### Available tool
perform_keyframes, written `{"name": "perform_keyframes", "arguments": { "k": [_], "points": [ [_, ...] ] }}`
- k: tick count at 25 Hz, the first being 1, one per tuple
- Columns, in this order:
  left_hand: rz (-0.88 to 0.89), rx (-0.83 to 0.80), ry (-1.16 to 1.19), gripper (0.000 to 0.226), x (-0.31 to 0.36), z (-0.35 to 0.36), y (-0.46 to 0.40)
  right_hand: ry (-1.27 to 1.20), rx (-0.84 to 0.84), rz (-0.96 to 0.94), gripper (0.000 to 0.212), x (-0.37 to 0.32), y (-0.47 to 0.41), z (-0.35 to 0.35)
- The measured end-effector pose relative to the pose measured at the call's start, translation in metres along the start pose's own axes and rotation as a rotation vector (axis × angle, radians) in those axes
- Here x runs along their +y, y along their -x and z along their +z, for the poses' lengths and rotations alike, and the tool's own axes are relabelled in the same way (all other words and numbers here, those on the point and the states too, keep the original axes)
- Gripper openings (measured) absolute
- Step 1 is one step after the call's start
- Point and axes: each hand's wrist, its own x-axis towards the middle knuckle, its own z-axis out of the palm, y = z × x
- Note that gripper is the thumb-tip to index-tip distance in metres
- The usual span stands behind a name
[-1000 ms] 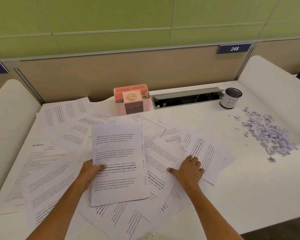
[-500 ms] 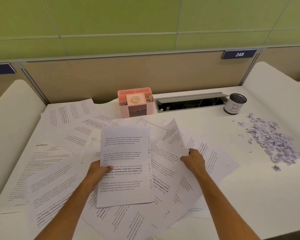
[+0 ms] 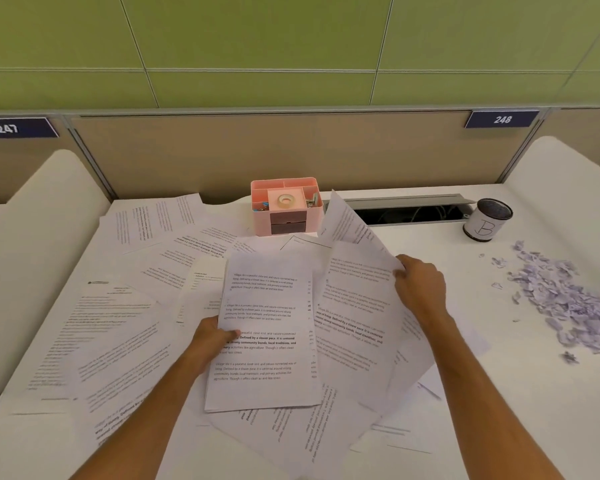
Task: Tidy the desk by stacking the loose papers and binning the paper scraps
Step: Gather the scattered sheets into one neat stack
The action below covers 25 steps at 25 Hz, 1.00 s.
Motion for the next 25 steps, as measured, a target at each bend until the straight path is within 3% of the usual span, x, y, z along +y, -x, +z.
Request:
{"name": "perform_keyframes", "arguments": {
  "k": [6, 12, 14, 18, 21, 25],
  "points": [
    [-0.005, -0.003, -0.007, 0.04, -0.004, 0.001, -0.002, -0.035, 0.378, -0.141, 0.027, 0.002, 0.0, -0.004],
    [-0.005, -0.008, -0.048, 0.039, -0.007, -0.002, -0.004, -0.235, 0.51, -0.123, 0.028, -0.019, -0.009, -0.047],
    [-0.013, -0.02, -0.041, 0.038, -0.007, -0.003, -0.005, -0.425, 0.461, -0.06, 0.022, -0.023, -0.017, -0.06],
    [-0.024, -0.047, -0.005, 0.036, -0.004, -0.004, 0.0, -0.916, 0.17, 0.04, 0.018, -0.037, -0.029, -0.07],
    [-0.028, -0.077, 0.048, 0.03, -0.008, -0.006, -0.001, -0.992, -0.031, 0.156, 0.021, -0.051, -0.025, -0.041],
    [-0.128, -0.068, 0.152, 0.031, -0.001, -0.008, 0.0, -0.959, -0.214, 0.31, 0.009, -0.066, -0.012, 0.034]
  ]
}}
